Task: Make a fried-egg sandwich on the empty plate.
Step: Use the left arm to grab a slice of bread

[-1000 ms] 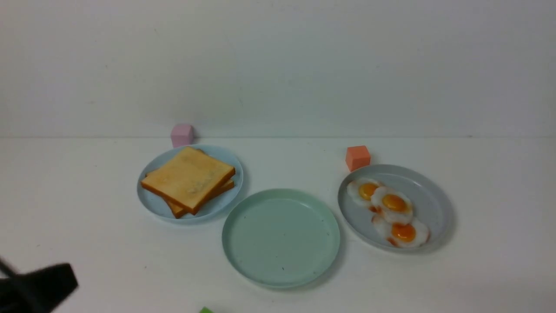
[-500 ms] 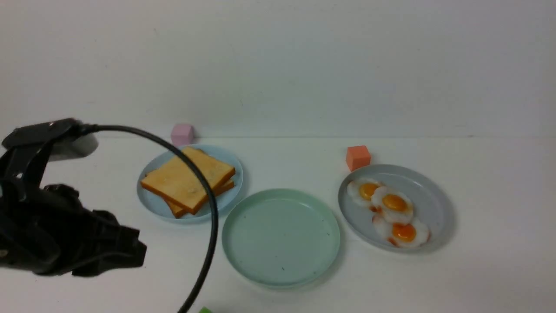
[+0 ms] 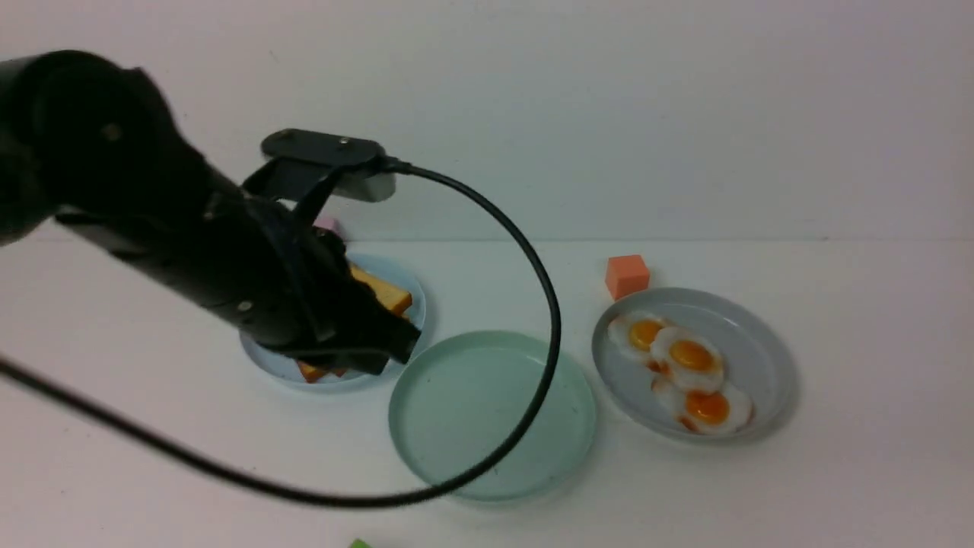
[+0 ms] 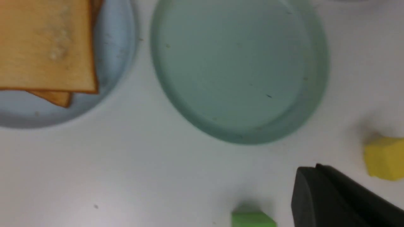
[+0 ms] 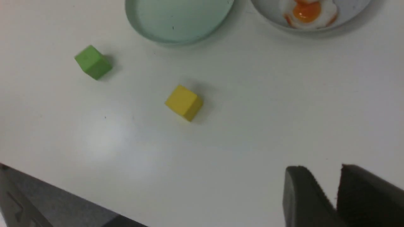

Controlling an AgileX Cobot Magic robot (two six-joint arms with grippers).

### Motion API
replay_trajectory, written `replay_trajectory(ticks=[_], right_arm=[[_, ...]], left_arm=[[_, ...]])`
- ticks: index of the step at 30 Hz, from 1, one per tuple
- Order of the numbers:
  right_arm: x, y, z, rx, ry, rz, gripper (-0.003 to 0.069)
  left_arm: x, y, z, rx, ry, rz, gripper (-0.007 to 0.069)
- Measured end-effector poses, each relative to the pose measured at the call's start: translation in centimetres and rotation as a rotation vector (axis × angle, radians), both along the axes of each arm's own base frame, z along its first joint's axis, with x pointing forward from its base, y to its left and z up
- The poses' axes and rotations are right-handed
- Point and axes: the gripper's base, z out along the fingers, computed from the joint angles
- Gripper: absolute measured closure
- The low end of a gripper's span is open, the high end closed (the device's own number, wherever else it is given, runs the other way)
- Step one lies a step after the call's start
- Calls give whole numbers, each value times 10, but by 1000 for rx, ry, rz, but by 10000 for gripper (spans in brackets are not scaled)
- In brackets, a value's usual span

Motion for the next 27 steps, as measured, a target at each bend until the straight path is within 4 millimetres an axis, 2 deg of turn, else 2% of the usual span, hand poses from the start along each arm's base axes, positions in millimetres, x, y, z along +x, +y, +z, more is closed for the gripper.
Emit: replay_trajectory(ticks=[1,2,3,4,5,7,9,10,13,19,21,27], right_arm=[[1,1,2,-6,-2,11,497],[3,3,6,-26,-8,44,554],[3,3,7,-29,-9,54,580],[3,6,9,-34,-10,85,638],[3,7,9,-36,-10,101,660],[3,8,9,-38,-7,117,669],[2,8,9,-43,-7,122,669],[2,8,9,-44,-7,122,669],[3,7,9,-51,-10,120,668],[3,7,9,-53,-10,120,665],[3,7,9,-52,-11,119,665],[4,7,10,-49,-22,115,664]], left_arm=[[0,0,0,0,0,0,638],[17,-4,-8,38,3,11,638],[21,-6,-10,46,5,14,638],[38,-9,-20,69,22,40,638],[49,-9,-26,80,30,61,638],[66,-9,-33,91,36,89,638],[95,-3,-52,107,59,133,627],[103,0,-58,114,63,141,615],[126,7,-79,152,69,142,533],[145,9,-105,239,15,107,315],[149,10,-111,258,-12,99,265],[156,10,-129,298,-26,79,232]])
